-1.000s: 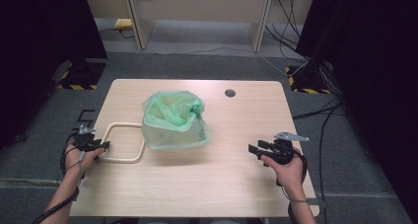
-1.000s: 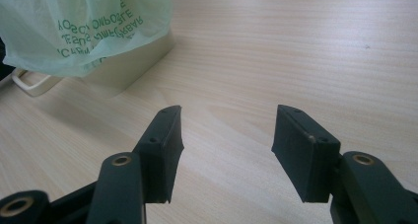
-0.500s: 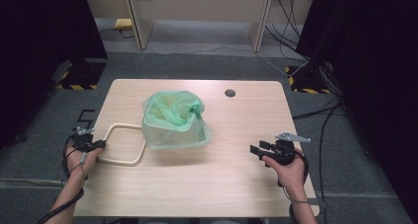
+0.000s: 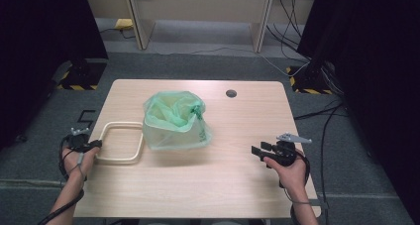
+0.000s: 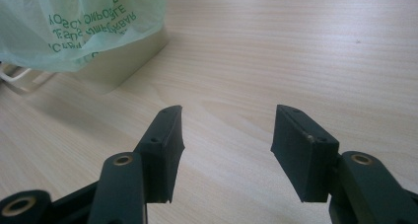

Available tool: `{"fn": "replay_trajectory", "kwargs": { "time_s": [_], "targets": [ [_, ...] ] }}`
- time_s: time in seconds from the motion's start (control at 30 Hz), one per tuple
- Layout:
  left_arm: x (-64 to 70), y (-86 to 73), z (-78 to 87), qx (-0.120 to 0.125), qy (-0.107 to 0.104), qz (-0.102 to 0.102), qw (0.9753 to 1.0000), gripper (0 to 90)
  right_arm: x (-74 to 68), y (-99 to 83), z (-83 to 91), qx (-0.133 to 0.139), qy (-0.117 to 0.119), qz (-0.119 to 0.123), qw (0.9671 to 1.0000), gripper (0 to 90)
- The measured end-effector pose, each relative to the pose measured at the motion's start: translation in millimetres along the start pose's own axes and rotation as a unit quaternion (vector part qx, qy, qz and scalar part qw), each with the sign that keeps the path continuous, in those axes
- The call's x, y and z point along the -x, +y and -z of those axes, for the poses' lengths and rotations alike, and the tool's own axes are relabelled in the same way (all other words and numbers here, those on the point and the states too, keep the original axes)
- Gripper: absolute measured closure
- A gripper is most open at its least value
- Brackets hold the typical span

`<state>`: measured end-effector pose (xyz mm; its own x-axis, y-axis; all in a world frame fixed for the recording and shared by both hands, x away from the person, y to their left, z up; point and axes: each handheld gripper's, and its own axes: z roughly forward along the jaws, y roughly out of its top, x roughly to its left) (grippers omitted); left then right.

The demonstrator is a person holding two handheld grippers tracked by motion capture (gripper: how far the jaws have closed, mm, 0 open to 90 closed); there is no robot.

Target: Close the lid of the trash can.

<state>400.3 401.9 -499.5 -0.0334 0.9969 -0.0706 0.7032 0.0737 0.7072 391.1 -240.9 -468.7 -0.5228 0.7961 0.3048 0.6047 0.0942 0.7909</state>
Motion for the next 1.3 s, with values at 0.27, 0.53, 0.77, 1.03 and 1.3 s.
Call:
{"fn": "replay_trajectory", "kwargs": {
  "time_s": [0.27, 0.53, 0.77, 1.03, 1.3],
  "targets": [
    [-4.8, 11.5, 10.7, 0.011, 0.008, 0.008, 0.9999, 81.4, 0.0, -1.0, -1.4, -0.002, 0.000, -0.001, 1.0000, 45.6],
    [-10.2, 19.5, 19.7, 0.021, 0.013, 0.018, 0.9995, 81.4, 0.9, -3.1, -1.8, 0.000, -0.001, -0.003, 1.0000, 45.6],
    [-14.0, 27.3, 30.3, 0.037, 0.015, 0.026, 0.9989, 81.4, 0.9, -4.2, -2.0, -0.001, -0.001, -0.006, 1.0000, 45.7],
    [-15.8, 38.9, 40.3, 0.046, 0.014, 0.029, 0.9984, 81.4, 0.8, -4.1, -2.6, -0.001, 0.000, -0.005, 1.0000, 45.8],
    [-16.3, 44.4, 44.3, 0.052, 0.014, 0.031, 0.9981, 81.4, 1.3, -4.5, -3.2, -0.002, 0.000, -0.003, 1.0000, 45.9]
  ]
}}
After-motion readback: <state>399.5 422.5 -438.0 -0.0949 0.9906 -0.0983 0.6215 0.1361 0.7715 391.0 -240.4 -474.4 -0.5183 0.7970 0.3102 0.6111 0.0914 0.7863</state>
